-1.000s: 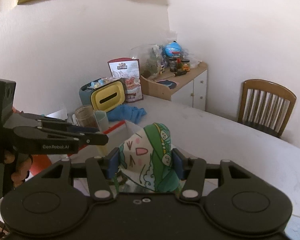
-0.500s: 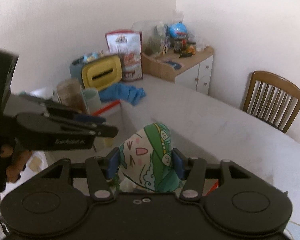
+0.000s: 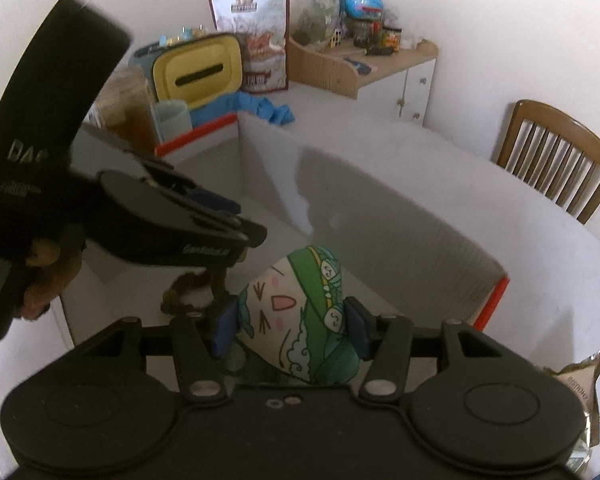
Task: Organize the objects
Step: 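Carry the plush doll with the right gripper while the left carries the cylinder toward the box, then lower both grippers into the box and open them to drop doll and cylinder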
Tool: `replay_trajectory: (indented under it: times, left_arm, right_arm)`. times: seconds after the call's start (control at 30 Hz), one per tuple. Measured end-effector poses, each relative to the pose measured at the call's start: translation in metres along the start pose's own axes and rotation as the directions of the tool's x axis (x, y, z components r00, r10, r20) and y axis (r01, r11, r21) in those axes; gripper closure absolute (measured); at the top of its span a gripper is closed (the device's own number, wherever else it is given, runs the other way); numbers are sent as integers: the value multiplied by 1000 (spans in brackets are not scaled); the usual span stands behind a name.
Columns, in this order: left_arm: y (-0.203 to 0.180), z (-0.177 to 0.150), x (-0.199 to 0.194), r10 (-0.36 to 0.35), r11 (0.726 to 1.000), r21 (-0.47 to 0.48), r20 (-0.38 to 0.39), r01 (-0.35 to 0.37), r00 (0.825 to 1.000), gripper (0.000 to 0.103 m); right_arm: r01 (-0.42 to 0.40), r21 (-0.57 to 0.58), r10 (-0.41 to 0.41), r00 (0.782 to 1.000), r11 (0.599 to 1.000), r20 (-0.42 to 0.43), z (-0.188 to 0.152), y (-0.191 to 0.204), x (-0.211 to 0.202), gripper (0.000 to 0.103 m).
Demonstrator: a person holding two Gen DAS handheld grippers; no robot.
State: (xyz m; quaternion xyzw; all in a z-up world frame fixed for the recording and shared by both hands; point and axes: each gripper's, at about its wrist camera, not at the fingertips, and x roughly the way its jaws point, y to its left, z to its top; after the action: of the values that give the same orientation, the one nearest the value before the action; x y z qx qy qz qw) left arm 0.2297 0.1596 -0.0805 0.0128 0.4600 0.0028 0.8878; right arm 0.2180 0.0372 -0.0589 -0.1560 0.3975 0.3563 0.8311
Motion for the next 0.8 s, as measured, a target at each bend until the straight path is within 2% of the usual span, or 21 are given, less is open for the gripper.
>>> replay_trajectory:
  times: [0.2, 0.33, 0.6, 0.7, 0.73, 0.8]
  left_arm:
    - [-2, 3, 13, -10, 999, 34, -79, 12, 997, 78]
    - [-4, 5, 15, -10, 999, 51, -89, 15, 996, 78]
    - [-2, 5, 11, -12, 1000, 24, -84, 14, 996, 77]
    - [0, 3, 7, -18, 1000, 10, -78, 19, 997, 66]
    - [0, 3, 5, -16, 1000, 8, -73, 17, 997, 55]
    - [-1, 1, 0, -17, 1000, 10, -52, 17, 999, 42]
  right_arm:
    - [-3, 16, 3, 1000, 1000, -25, -3, 0, 5, 48]
    - [-6, 20, 7, 999, 1000, -32, -2, 1, 6, 47]
    - [6, 27, -6, 1000, 1000, -25, -3, 0, 1, 41]
    - [14, 34, -14, 1000, 999, -17, -5, -3, -3, 41]
    - [14, 37, -13, 1000, 999, -14, -6, -3, -5, 41]
    - [10, 43, -10, 1000, 999, -5, -8, -5, -10, 41]
